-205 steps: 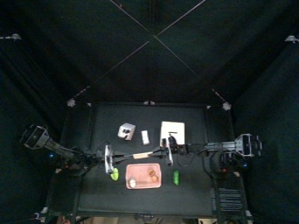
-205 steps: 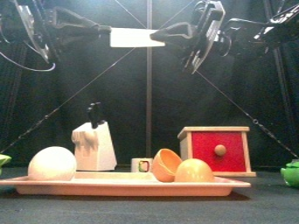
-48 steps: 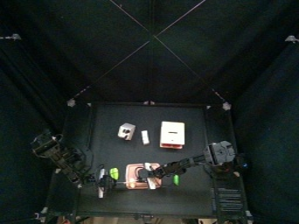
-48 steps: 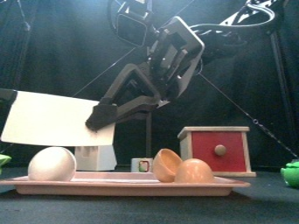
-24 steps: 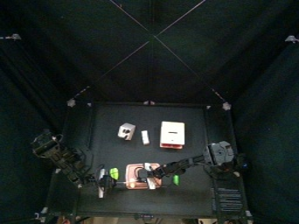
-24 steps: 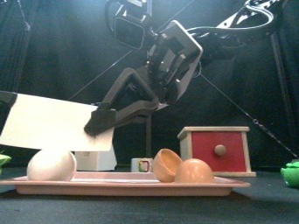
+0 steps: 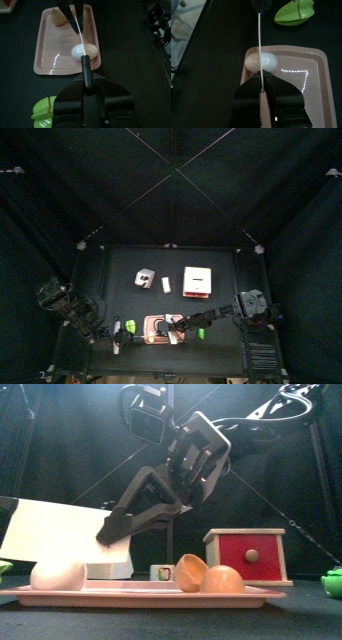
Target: Cut egg
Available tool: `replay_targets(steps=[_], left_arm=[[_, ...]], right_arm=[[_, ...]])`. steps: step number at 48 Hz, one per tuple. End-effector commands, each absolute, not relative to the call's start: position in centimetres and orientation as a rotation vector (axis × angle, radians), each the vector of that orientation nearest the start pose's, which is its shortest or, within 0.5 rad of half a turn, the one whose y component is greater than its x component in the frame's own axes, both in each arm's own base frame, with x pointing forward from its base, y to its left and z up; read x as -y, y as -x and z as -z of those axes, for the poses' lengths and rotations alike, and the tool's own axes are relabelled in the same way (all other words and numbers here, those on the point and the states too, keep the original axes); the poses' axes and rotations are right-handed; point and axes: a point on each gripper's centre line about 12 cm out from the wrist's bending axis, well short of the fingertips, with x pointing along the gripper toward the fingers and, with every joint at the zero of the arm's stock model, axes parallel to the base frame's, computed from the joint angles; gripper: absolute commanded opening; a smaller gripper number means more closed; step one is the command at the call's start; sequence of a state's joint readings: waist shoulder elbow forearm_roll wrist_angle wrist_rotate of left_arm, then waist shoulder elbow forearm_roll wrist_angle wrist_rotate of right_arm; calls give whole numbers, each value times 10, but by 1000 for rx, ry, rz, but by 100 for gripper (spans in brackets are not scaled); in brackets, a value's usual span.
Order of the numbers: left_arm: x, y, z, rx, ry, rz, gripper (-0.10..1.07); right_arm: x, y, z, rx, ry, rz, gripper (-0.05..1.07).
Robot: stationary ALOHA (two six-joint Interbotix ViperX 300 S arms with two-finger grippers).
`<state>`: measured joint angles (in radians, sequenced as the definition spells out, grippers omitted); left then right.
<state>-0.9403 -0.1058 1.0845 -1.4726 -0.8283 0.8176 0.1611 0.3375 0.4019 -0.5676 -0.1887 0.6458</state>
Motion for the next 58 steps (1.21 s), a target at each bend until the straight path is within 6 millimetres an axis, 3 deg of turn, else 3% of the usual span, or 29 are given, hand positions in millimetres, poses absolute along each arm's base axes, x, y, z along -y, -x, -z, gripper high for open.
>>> replay_targets(steps=[1,33,58], left_arm=[[153,-221,-126,-537,-67,-62,42],[148,-231,-125,-524,-85,-78,42],[148,-231,-113,-553,-120,-88,42]], right_arm=[[-88,-477,-147,-528,-75,-231,36],[-86,-471,-144,-571,-64,-205,36],[-86,-473,-139,-579,-78,-199,36]])
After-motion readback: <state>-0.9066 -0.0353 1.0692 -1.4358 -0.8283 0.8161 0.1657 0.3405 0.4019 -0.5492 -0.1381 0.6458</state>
